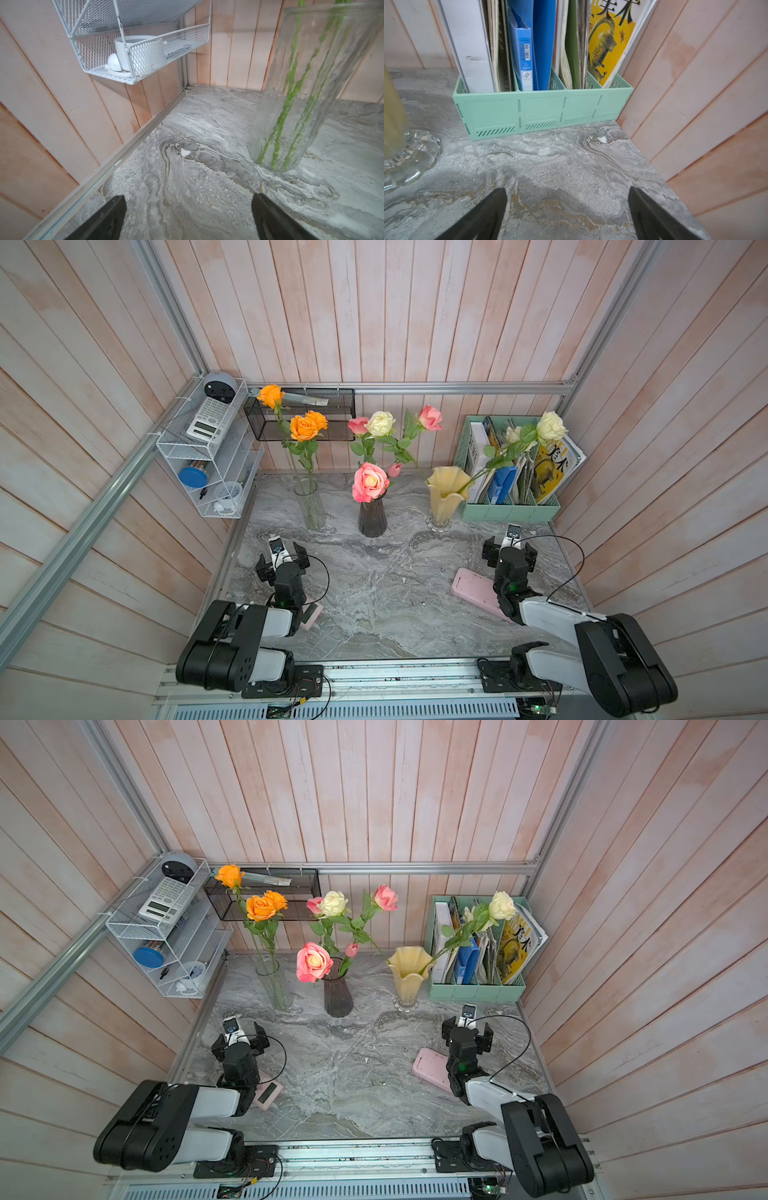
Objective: Arrange the flowers in different vases according to their colors
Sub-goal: Reset both arms
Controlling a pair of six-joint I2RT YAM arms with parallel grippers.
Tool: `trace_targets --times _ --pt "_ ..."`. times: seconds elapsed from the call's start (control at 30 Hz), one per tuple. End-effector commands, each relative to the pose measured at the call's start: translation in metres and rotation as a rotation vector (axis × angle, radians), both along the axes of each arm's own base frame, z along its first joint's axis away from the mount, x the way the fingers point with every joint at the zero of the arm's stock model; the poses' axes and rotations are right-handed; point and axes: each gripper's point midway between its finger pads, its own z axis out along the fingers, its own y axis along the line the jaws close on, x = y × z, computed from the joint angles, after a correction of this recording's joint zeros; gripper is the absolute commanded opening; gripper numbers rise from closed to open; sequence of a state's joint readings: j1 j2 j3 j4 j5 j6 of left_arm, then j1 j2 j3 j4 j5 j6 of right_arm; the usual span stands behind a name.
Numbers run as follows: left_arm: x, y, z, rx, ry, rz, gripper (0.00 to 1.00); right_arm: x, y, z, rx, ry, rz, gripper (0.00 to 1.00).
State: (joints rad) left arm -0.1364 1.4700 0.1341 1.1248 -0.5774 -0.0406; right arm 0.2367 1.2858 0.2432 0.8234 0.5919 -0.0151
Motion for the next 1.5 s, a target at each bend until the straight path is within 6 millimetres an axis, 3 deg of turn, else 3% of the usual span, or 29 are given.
trace_targets --times 0.0,0.17,0.27,0.33,0.4,0.53,1.47 --pt "0.022 -0.013 0.028 -0.005 -0.155 -0.078 1.0 0.015 0.008 0.036 -0.025 -0.152 0.051 0.98" --pt "0.031 -0.012 0.021 -0.024 -0.118 -0.095 1.0 0.015 0.004 0.005 0.008 0.0 0.054 0.98" --pt "0.038 -0.018 0.018 -0.021 -0.092 -0.133 1.0 0.02 -0.009 -0.007 0.052 -0.05 -0.015 0.98" --pt "0.044 -0.019 0.015 -0.018 -0.059 -0.142 1.0 0.029 -0.006 -0.017 0.039 -0.063 0.008 0.98" --pt "0.053 -0.022 0.011 -0.018 -0.004 -0.157 1.0 0.03 -0.007 -0.012 0.024 -0.107 -0.001 0.98" --pt "0.058 -0.017 0.01 -0.041 0.01 -0.148 1.0 0.044 -0.012 -0.021 0.063 0.001 -0.007 0.98" --pt "0.059 -0.003 0.009 -0.07 0.016 -0.084 1.0 0.043 -0.018 -0.023 0.089 -0.003 -0.019 0.98"
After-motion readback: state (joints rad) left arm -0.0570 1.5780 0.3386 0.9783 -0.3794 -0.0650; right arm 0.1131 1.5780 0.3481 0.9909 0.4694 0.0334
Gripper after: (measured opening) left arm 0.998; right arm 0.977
